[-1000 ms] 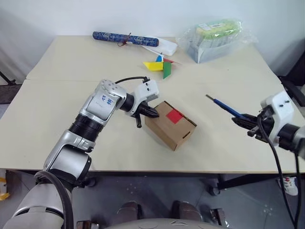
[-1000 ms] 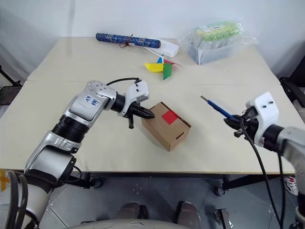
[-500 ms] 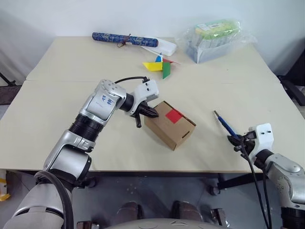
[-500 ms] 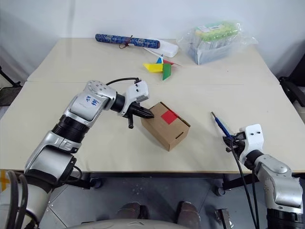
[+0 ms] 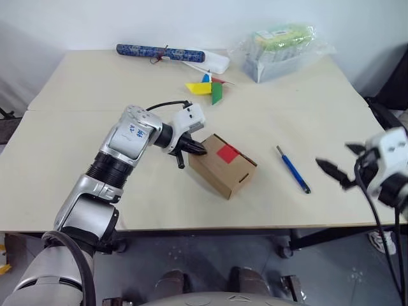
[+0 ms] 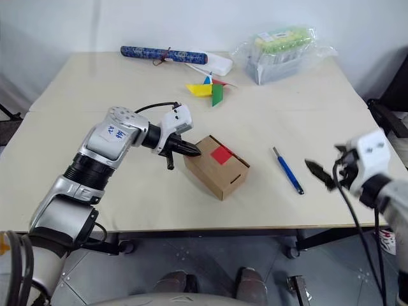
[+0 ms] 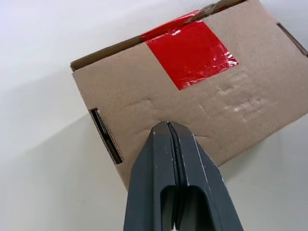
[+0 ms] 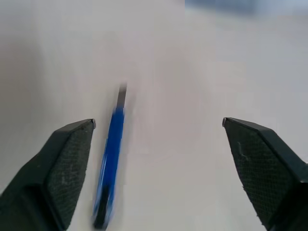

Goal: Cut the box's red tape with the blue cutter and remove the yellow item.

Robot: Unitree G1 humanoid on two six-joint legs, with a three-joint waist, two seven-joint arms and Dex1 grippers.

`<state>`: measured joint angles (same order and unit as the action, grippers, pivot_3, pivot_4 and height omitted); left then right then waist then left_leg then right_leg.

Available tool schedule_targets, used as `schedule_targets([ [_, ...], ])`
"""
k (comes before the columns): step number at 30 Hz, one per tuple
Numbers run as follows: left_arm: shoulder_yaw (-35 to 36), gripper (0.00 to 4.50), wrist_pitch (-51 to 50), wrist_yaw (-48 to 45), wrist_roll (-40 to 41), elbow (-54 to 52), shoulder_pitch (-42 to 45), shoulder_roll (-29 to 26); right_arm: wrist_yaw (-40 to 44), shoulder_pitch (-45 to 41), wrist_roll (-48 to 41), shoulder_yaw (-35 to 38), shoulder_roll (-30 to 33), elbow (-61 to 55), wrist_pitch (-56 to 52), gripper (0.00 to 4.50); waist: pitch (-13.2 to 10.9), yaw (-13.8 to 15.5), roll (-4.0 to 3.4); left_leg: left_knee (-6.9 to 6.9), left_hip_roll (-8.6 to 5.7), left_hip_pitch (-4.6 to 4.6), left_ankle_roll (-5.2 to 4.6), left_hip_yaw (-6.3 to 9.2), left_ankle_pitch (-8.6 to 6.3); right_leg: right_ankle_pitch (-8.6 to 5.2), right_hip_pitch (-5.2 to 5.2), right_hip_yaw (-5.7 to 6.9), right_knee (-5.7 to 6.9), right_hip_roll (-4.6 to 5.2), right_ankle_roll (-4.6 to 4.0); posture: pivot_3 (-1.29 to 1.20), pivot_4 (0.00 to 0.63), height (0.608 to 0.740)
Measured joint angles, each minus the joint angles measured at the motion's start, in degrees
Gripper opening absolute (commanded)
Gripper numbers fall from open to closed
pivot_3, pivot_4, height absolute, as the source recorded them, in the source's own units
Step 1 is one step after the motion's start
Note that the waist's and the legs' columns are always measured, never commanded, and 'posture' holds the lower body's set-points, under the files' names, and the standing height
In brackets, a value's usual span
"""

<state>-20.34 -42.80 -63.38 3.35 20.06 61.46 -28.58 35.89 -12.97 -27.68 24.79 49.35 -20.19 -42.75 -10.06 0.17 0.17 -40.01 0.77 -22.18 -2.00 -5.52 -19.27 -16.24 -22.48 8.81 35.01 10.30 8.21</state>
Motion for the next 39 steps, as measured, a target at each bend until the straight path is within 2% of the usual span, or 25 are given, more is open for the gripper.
schedule_targets([
  [1,0.25,0.0,-0.78,-0.01,0.26,-0.46,-0.11,-0.79,0.95,-3.18,-0.51,-2.06,0.75,0.73,-0.84,4.48,-0.01,-0.11,0.02,0.02,0.0,-0.01,0.01,0.03,0.0,0.0,0.0,0.05,0.0,-0.01,0.0,0.0,0.15,0.74],
  [4,1.75,0.0,-3.33,-0.26,0.97,-1.39,-0.2,-3.54,4.37,-13.56,0.18,-11.4,1.33,7.19,-1.49,3.93,-0.14,-0.58,0.04,0.04,-0.08,-0.12,0.01,-0.06,0.0,0.0,-0.13,0.02,-0.03,0.0,0.0,0.0,0.15,0.74],
  [8,3.91,0.0,-6.33,-0.64,1.36,-2.5,0.3,-7.95,11.1,-24.54,5.21,-24.63,1.13,18.34,0.6,2.48,-0.29,-0.2,0.07,0.07,-0.13,-0.33,0.01,0.03,0.0,0.0,-0.25,0.17,-0.01,0.0,0.02,0.0,0.15,0.74],
  [9,4.05,0.0,-6.64,-0.66,1.37,-2.77,0.36,-8.28,11.54,-25.06,5.71,-25.45,1.08,19.03,0.79,2.23,-0.3,-0.07,0.09,0.08,-0.15,-0.38,0.01,0.02,0.0,0.01,-0.27,0.2,-0.04,0.0,0.03,0.0,0.15,0.74],
  [10,4.16,0.0,-8.24,-1.3,1.63,-4.49,0.31,-10.08,13.52,-28.12,7.94,-29.5,0.84,22.79,1.73,1.94,-0.32,-0.12,0.1,0.06,-0.16,-0.47,0.0,0.02,-0.02,0.03,-0.31,0.22,-0.02,0.01,0.08,0.0,0.15,0.74],
  [16,4.25,0.0,-18.53,-2.88,5.87,-15.79,-1.97,-12.74,20.76,-34.69,17.24,-40.49,-2.58,37.41,8.93,0.01,-0.33,-0.05,0.1,0.08,-0.22,-0.85,0.0,0.25,-0.03,0.05,-0.36,0.35,-0.19,0.0,0.24,0.0,0.15,0.74],
  [20,2.0,0.0,-27.05,-2.33,9.4,-22.37,-5.0,-13.03,23.33,-37.21,20.06,-42.41,-5.57,42.84,12.03,0.01,-0.5,-0.34,-0.06,0.07,-0.28,-0.9,0.02,0.28,-0.02,0.05,-0.37,0.37,-0.21,-0.02,0.25,0.0,0.15,0.74],
  [25,-0.31,0.0,-32.61,-1.16,12.55,-26.14,-5.98,-14.33,25.67,-38.37,21.79,-42.4,-6.54,43.14,13.65,0.01,-0.53,-0.28,-0.1,0.04,-0.26,-0.9,0.04,0.3,-0.01,0.05,-0.37,0.35,-0.19,-0.05,0.25,0.0,0.15,0.74],
  [27,-0.85,0.0,-33.85,-0.28,13.3,-26.2,-6.01,-13.56,25.91,-38.32,22.06,-42.4,-7.32,42.79,13.33,0.01,-0.53,-0.22,-0.1,0.04,-0.27,-0.89,0.04,0.3,-0.01,0.05,-0.37,0.34,-0.18,-0.05,0.25,0.0,0.15,0.74],
  [28,-1.1,0.0,-34.11,0.77,13.61,-25.82,-6.21,-11.45,25.91,-38.03,22.08,-42.4,-7.67,41.76,12.44,0.01,-0.53,-0.11,-0.1,0.03,-0.28,-0.89,0.04,0.31,-0.01,0.05,-0.37,0.34,-0.16,-0.05,0.25,0.0,0.15,0.74],
  [32,-1.91,0.0,-31.76,5.35,13.72,-21.04,-7.73,-4.05,26.26,-36.57,21.8,-42.43,-9.05,35.28,8.87,0.01,-0.53,-0.07,-0.1,-0.01,-0.3,-0.91,0.04,0.35,-0.01,0.05,-0.36,0.35,-0.14,-0.05,0.25,0.0,0.15,0.74],
  [39,-2.62,0.0,-24.19,9.63,11.56,-12.3,-7.77,-1.4,26.85,-31.16,20.21,-42.18,-8.34,23.36,0.8,0.01,-0.53,-0.15,-0.1,-0.02,-0.27,-0.9,0.08,0.32,-0.01,0.05,-0.36,0.34,-0.12,-0.09,0.24,0.0,0.15,0.74],
])
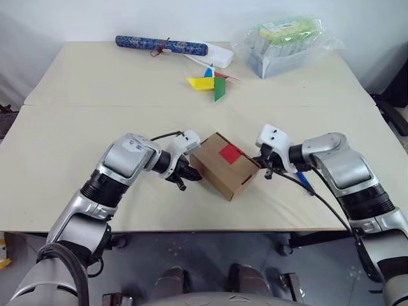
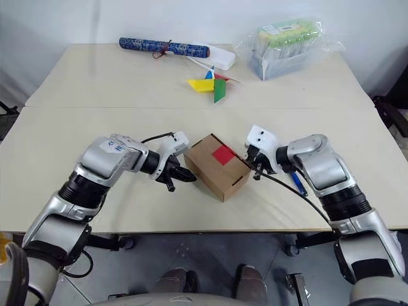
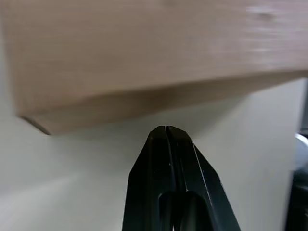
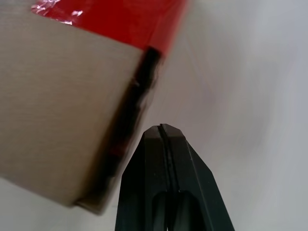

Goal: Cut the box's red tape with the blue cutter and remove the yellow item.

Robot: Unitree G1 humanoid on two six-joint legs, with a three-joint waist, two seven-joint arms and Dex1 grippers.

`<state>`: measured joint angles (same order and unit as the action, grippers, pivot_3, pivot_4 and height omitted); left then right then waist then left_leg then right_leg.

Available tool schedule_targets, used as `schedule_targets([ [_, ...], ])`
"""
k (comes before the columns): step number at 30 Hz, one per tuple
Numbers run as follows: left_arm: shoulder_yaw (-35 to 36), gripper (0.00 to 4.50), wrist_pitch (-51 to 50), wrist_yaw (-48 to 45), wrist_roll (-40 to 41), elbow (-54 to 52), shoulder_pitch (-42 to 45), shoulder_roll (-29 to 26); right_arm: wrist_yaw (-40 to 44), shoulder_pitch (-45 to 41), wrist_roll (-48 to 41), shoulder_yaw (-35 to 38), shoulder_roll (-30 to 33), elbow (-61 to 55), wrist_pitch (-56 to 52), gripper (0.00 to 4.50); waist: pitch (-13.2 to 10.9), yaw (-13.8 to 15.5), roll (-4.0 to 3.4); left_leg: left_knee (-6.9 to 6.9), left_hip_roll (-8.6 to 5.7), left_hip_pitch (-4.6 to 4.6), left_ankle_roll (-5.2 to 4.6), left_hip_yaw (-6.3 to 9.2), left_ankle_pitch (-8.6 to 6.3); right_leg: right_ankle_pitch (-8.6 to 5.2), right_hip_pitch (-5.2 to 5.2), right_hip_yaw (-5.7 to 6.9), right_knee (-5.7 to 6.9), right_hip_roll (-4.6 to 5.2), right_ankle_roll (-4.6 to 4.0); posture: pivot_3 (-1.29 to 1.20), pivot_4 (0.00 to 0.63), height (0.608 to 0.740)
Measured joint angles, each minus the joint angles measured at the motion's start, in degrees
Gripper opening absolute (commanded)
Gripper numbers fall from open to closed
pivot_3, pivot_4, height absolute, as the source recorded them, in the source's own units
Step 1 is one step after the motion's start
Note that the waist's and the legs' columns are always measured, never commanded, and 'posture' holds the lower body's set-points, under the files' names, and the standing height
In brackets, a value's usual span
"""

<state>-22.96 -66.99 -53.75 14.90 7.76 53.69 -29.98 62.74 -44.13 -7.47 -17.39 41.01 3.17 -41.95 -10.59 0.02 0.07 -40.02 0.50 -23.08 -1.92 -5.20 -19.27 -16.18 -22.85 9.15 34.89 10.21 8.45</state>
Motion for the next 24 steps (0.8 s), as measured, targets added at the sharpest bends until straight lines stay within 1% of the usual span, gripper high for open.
schedule_targets([
  [5,-0.5,0.0,5.05,0.57,-2.05,5.45,1.82,0.23,0.04,2.83,-2.53,0.06,1.54,-9.81,-6.77,0.01,0.0,0.17,0.0,-0.05,-0.01,0.0,0.0,-0.02,0.0,0.0,0.0,-0.01,0.0,0.0,0.0,0.0,0.15,0.74],
  [11,-0.55,0.0,8.2,0.17,-3.37,8.5,2.61,0.23,-1.75,3.28,-4.52,0.15,1.55,-15.43,-11.73,0.01,0.0,0.11,0.0,-0.05,-0.01,0.0,0.0,-0.02,0.0,0.0,0.0,-0.01,0.02,0.0,0.0,0.0,0.15,0.74],
  [18,-0.5,0.0,10.8,0.31,-5.15,12.47,4.38,0.82,-5.73,3.38,-5.3,0.05,-1.12,-16.57,-13.5,0.01,0.0,0.09,0.0,-0.06,-0.02,0.01,0.01,-0.03,0.01,0.0,0.0,-0.01,0.06,0.0,0.0,0.0,0.15,0.74],
  [24,-0.46,0.0,11.67,-0.24,-5.75,13.03,4.48,0.91,-7.17,4.04,-5.18,-0.16,-0.99,-16.51,-13.13,0.01,0.0,0.09,0.0,-0.06,-0.02,0.01,0.01,-0.03,0.01,0.0,0.0,-0.01,0.07,0.0,0.0,0.0,0.15,0.74],
])
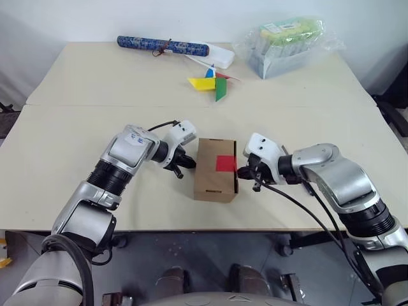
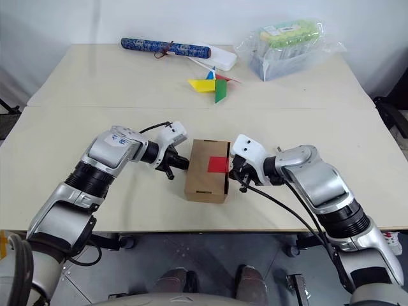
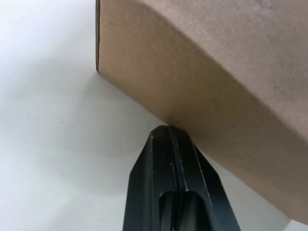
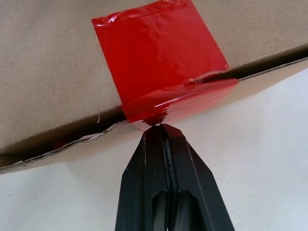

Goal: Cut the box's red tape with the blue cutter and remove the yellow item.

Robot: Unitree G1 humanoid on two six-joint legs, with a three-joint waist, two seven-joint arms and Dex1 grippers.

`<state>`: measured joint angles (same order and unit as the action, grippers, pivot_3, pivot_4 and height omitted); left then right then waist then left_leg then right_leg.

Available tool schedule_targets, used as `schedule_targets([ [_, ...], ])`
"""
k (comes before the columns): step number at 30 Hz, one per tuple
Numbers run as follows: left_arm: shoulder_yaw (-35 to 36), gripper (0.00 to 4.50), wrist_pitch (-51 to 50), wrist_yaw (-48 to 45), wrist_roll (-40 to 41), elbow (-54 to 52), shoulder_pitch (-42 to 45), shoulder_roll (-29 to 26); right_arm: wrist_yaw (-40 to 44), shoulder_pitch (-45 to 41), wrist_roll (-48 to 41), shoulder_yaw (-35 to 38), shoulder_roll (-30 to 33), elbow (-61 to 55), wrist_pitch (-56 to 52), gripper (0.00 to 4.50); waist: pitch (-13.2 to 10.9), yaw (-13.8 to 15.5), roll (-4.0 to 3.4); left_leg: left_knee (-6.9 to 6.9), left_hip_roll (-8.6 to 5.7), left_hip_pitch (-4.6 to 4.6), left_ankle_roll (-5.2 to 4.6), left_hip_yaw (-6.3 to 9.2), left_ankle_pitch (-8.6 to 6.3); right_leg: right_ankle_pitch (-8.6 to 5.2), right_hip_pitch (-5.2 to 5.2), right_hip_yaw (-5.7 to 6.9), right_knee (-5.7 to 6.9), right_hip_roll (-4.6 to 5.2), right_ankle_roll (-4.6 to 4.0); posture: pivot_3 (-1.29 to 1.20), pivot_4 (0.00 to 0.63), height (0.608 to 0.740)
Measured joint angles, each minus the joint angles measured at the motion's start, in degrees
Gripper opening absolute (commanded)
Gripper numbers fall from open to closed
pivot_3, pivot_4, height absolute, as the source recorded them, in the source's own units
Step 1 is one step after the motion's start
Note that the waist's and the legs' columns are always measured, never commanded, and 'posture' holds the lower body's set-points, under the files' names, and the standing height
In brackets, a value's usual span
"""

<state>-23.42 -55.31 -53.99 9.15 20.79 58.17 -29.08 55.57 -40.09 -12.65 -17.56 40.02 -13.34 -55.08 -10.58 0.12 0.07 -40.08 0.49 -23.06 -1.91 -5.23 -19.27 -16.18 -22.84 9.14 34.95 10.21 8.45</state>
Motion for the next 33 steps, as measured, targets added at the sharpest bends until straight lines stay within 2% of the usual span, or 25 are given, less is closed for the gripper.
schedule_targets([
  [5,0.0,0.0,0.07,-0.47,-0.34,-0.07,0.0,-0.26,-0.58,0.38,0.75,-0.02,1.21,0.62,1.26,0.01,0.0,-0.05,0.0,0.0,0.0,0.0,0.0,-0.01,0.0,0.0,0.0,-0.01,0.0,0.0,0.0,0.0,0.15,0.74],
  [9,0.66,0.0,1.97,-0.88,-1.08,3.22,1.02,-3.23,-1.85,-0.25,3.26,0.11,4.39,4.17,3.62,0.01,0.0,-0.18,0.0,0.01,0.02,0.0,0.02,-0.02,0.01,0.0,-0.01,0.01,0.0,-0.01,0.0,0.0,0.15,0.74],
  [10,0.98,0.0,2.81,-0.88,-1.81,5.02,1.82,-4.27,-2.22,-0.48,3.64,0.38,4.71,4.66,3.76,0.18,0.0,-0.24,0.0,0.02,0.03,0.0,0.03,-0.03,0.01,0.0,-0.03,0.0,0.0,-0.02,0.0,0.0,0.15,0.74],
  [12,2.13,0.0,4.67,-1.2,-2.94,7.79,3.58,-6.57,-2.87,-1.3,3.69,1.31,5.11,5.05,3.47,0.59,0.0,-0.4,0.0,0.07,0.04,-0.01,0.03,-0.11,0.02,0.0,-0.16,-0.05,0.04,-0.02,-0.01,0.0,0.15,0.74],
  [18,5.52,0.0,7.3,-7.74,-1.6,8.77,6.24,-8.78,-3.91,-4.48,1.8,5.78,6.7,3.17,-3.59,2.6,0.0,0.22,0.0,0.05,0.01,-0.13,0.02,-0.04,0.01,0.0,-0.19,0.0,0.04,0.0,0.0,0.0,0.15,0.74],
  [23,7.62,0.0,7.23,-14.56,3.21,1.7,6.79,-6.69,-6.16,-8.21,-2.47,10.31,7.05,-1.3,-19.81,4.32,0.0,0.61,0.0,0.02,0.03,-0.14,0.02,-0.04,0.01,0.0,-0.2,-0.02,0.06,0.0,-0.01,0.0,0.15,0.74],
  [24,7.59,0.0,7.32,-15.48,3.82,0.55,6.79,-5.99,-6.63,-9.34,-3.37,11.25,6.87,-2.28,-23.61,4.46,0.0,0.61,0.0,0.03,0.03,-0.14,0.02,-0.05,0.01,0.0,-0.2,-0.03,0.05,0.0,-0.01,0.0,0.15,0.74],
  [27,6.62,0.0,7.42,-17.51,4.54,-1.22,6.78,-4.13,-9.67,-12.56,-6.21,15.02,3.68,-4.72,-34.12,4.46,0.0,0.53,0.0,0.01,0.05,-0.12,0.03,-0.06,0.01,0.0,-0.21,-0.02,0.12,-0.03,-0.01,0.0,0.15,0.74],
  [29,5.84,0.0,7.6,-18.33,4.49,-1.86,6.76,-3.38,-12.88,-12.56,-7.99,16.68,1.26,-4.56,-36.69,4.46,0.0,0.26,0.0,0.02,0.04,-0.12,0.03,-0.09,0.02,0.0,-0.24,-0.05,0.13,-0.03,-0.01,0.0,0.15,0.74],
  [33,3.53,0.0,9.17,-18.92,3.68,-1.88,6.27,-2.46,-18.37,-12.2,-13.12,16.88,0.22,-4.57,-37.13,4.46,0.0,-0.09,0.0,0.05,0.02,-0.13,0.03,-0.1,0.02,0.0,-0.29,-0.07,0.15,-0.02,-0.01,0.0,0.15,0.74],
])
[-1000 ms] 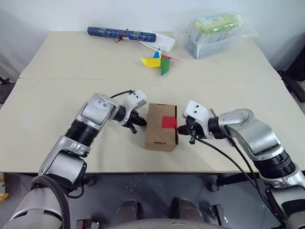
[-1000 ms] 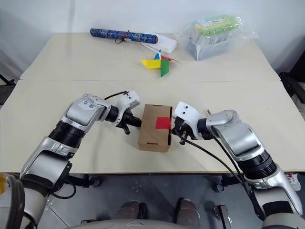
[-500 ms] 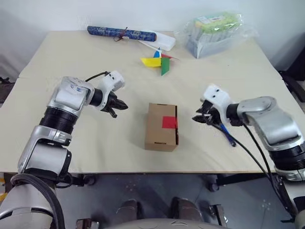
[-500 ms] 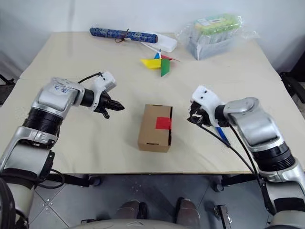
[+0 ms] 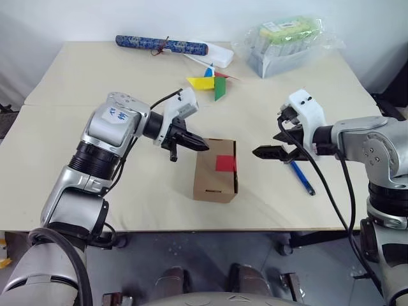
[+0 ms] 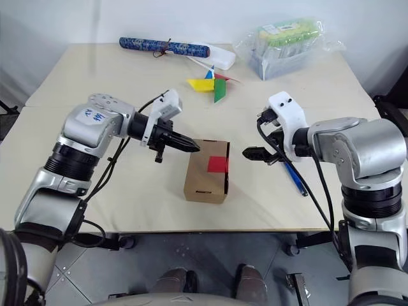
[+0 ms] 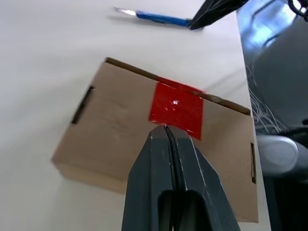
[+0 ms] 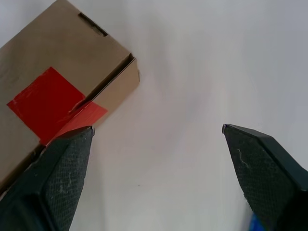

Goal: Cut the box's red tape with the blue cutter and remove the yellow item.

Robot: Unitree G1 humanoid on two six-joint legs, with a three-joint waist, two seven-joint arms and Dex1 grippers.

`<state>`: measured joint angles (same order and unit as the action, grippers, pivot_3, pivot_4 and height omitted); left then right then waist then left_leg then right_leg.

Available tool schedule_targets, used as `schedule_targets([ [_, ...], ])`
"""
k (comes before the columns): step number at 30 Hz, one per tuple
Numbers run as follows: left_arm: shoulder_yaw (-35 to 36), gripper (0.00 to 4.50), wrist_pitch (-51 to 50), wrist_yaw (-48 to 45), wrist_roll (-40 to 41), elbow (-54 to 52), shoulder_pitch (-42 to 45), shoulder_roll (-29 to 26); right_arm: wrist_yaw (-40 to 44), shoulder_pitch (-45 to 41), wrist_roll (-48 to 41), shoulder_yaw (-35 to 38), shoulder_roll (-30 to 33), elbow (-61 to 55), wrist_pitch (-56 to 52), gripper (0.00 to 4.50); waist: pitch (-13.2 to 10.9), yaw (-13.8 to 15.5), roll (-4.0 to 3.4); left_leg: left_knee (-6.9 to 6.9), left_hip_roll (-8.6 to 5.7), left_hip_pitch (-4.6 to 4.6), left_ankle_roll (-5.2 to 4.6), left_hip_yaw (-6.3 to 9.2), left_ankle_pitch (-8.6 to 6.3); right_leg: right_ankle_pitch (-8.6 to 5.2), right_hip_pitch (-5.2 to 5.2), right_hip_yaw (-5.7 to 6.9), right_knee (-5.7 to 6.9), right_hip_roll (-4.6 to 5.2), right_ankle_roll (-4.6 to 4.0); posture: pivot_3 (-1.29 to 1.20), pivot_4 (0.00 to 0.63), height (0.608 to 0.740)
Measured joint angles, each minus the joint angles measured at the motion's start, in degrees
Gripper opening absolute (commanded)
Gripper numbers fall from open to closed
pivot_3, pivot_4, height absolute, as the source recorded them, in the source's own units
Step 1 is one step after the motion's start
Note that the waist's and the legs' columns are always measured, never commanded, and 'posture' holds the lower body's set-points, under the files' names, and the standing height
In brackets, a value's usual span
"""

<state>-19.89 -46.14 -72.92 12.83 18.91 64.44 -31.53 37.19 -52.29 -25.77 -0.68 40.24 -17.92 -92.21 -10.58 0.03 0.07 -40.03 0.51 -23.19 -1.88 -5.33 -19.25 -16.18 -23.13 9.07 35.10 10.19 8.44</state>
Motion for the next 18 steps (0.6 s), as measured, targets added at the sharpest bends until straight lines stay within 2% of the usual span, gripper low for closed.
schedule_targets([
  [8,-3.43,0.0,5.84,0.27,-3.86,2.56,-1.17,2.26,-17.46,4.38,-14.46,3.33,-8.05,0.18,0.0,4.46,0.0,-0.01,0.0,-0.01,0.0,0.0,0.0,0.0,0.0,0.0,-0.01,0.0,0.04,0.0,0.0,0.0,0.15,0.74],
  [18,-3.15,0.0,8.83,0.11,-5.14,4.28,-1.19,3.15,-36.4,6.22,-32.57,4.72,-8.86,2.48,0.0,4.46,0.02,0.08,0.01,-0.07,-0.01,0.03,-0.01,0.01,0.0,0.0,0.0,-0.03,0.13,0.03,0.0,0.0,0.15,0.74],
])
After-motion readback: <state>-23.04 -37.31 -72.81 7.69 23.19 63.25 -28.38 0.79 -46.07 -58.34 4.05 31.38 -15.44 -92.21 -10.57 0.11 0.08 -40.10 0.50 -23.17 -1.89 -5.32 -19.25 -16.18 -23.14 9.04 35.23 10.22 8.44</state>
